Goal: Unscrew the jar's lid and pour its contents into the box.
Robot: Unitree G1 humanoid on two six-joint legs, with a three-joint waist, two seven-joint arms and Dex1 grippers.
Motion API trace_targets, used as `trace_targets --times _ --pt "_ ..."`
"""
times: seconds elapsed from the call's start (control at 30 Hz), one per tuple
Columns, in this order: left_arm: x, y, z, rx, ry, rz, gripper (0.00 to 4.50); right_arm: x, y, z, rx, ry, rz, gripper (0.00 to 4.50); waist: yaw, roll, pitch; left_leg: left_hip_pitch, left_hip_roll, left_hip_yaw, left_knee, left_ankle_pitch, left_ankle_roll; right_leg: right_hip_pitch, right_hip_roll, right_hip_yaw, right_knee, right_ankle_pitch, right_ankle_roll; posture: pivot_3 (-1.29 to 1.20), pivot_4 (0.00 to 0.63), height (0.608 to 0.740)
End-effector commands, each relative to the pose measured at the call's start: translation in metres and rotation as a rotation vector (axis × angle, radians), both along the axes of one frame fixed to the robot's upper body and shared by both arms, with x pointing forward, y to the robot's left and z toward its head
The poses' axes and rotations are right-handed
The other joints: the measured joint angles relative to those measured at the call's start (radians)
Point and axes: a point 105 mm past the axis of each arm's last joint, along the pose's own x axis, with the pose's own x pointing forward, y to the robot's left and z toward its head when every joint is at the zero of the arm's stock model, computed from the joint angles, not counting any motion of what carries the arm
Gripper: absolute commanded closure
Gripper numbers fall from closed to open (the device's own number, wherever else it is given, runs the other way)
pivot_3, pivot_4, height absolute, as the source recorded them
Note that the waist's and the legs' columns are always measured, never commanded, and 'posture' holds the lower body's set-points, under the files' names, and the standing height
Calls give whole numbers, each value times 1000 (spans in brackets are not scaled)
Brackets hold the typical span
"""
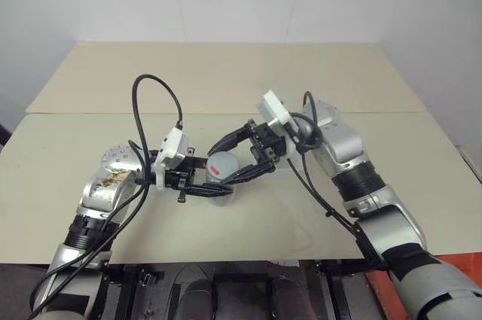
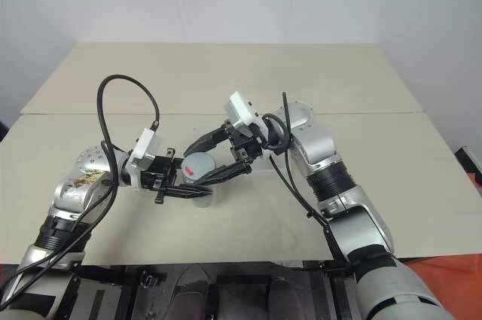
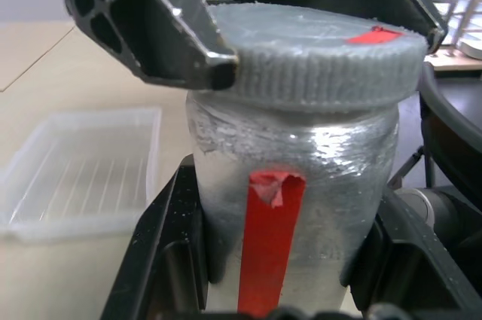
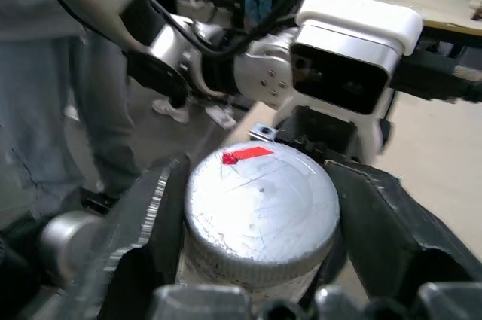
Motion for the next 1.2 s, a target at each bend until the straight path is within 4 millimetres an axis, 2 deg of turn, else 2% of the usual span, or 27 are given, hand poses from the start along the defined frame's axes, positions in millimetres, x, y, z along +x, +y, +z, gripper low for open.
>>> trace_targets --times 0.03,0.17,0.3,0.43,0.57,0.73,0.87,1.2 --pt "-7 -5 16 -44 -71 -20 2588 2 -10 20 64 -96 -130 56 2 0 0 0 0 0 0 0 0 0 0 0 0 0 0 0 150 740" --pt "-4 -1 17 -80 -61 52 2588 -8 -22 28 85 -156 -279 56 -2 0 0 -1 0 -1 0 0 0 -1 0 0 0 0 0 0 150 740" --pt "-1 3 19 -102 -58 119 2588 -30 -40 29 129 -109 -362 56 0 0 0 0 0 -1 0 0 0 0 0 -1 -1 0 0 0 150 740" --pt "4 1 17 -103 -59 179 2588 -36 -42 32 195 -39 -472 56 -6 0 0 1 0 -1 0 0 0 0 0 0 -3 0 0 0 150 740" --pt "5 -4 15 -108 -58 190 2588 -37 -34 35 234 18 -578 56 -6 0 0 1 0 -1 -1 0 0 0 0 0 -3 0 0 0 150 740" --pt "7 -8 15 -115 -56 193 2588 -34 -14 36 228 38 -648 56 -4 0 0 0 0 -1 -1 0 0 0 0 0 -3 0 0 0 150 740" --pt "8 -8 17 -110 -58 194 2588 -20 0 34 216 70 -718 56 -6 0 0 1 0 -1 -1 0 0 0 0 0 -3 0 -1 0 150 740" --pt "7 -3 18 -97 -65 201 2588 -21 10 27 187 80 -732 56 -5 0 0 0 0 -1 -1 0 0 0 0 0 -4 0 -1 0 150 740"
